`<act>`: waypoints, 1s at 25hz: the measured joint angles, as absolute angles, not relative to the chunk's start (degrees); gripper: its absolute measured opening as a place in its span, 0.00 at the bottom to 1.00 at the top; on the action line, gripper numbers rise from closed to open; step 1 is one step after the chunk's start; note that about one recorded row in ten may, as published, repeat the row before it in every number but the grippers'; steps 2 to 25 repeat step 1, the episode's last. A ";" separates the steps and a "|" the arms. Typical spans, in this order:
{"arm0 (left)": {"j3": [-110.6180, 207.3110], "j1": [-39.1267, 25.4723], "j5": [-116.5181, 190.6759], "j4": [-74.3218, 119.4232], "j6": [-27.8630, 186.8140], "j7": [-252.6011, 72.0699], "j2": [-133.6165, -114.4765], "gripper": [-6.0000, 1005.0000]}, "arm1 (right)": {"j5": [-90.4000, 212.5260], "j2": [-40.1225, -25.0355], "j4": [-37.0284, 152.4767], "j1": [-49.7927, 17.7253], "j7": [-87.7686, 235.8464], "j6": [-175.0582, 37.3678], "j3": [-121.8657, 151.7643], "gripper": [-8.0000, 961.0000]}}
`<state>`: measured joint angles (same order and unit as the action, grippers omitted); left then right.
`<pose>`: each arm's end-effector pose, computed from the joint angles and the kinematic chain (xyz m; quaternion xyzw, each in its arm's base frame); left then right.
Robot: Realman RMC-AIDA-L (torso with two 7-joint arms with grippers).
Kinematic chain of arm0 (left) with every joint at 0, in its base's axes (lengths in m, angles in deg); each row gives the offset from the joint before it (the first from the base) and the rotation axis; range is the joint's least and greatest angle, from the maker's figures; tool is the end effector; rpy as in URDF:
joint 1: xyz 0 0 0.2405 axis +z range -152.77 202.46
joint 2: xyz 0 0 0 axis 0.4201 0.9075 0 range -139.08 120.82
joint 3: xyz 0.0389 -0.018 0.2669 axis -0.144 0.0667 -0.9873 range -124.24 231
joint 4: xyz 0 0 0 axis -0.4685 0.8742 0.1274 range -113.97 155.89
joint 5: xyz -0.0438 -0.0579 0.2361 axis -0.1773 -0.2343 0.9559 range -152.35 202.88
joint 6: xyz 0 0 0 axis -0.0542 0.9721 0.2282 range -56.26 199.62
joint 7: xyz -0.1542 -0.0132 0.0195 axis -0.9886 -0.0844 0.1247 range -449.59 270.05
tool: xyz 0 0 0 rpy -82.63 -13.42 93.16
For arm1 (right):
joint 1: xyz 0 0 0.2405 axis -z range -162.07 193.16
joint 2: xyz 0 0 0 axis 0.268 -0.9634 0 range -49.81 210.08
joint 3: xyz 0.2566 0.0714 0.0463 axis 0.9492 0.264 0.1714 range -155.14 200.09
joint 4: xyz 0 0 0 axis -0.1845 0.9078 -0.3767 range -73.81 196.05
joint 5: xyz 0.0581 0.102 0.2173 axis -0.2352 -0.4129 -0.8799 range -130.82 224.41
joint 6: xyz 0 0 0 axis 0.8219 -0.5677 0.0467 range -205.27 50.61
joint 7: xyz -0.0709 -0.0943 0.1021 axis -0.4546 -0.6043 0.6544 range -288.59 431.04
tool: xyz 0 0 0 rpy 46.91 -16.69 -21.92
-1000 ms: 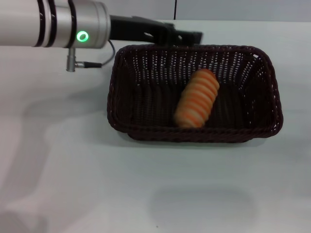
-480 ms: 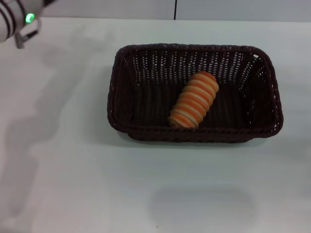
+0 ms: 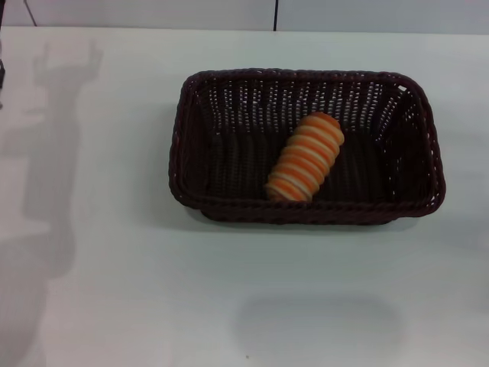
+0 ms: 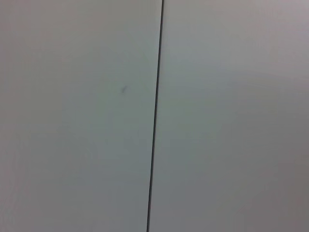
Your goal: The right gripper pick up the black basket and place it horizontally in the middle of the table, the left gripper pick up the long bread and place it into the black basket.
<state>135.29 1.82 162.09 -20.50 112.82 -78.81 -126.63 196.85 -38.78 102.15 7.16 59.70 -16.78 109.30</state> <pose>-0.2960 0.4564 0.0370 -0.5873 -0.2605 -0.3230 0.6949 0.3586 0.3608 0.0738 -0.5271 0.1543 0.2845 0.7858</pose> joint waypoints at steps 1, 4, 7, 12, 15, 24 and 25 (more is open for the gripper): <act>135.30 1.38 165.94 -17.30 115.58 -85.78 -126.58 0.86 | 196.83 -38.79 102.13 7.14 59.70 -16.78 109.31 0.39; 135.30 1.38 165.94 -17.30 115.58 -85.78 -126.58 0.86 | 196.83 -38.79 102.13 7.14 59.70 -16.78 109.31 0.39; 135.30 1.38 165.94 -17.30 115.58 -85.78 -126.58 0.86 | 196.83 -38.79 102.13 7.14 59.70 -16.78 109.31 0.39; 135.30 1.38 165.94 -17.30 115.58 -85.78 -126.58 0.86 | 196.83 -38.79 102.13 7.14 59.70 -16.78 109.31 0.39; 135.30 1.38 165.94 -17.30 115.58 -85.78 -126.58 0.86 | 196.83 -38.79 102.13 7.14 59.70 -16.78 109.31 0.39; 135.30 1.38 165.94 -17.30 115.58 -85.78 -126.58 0.86 | 196.83 -38.79 102.13 7.14 59.70 -16.78 109.31 0.39; 135.30 1.38 165.94 -17.30 115.58 -85.78 -126.58 0.86 | 196.83 -38.79 102.13 7.14 59.70 -16.78 109.31 0.39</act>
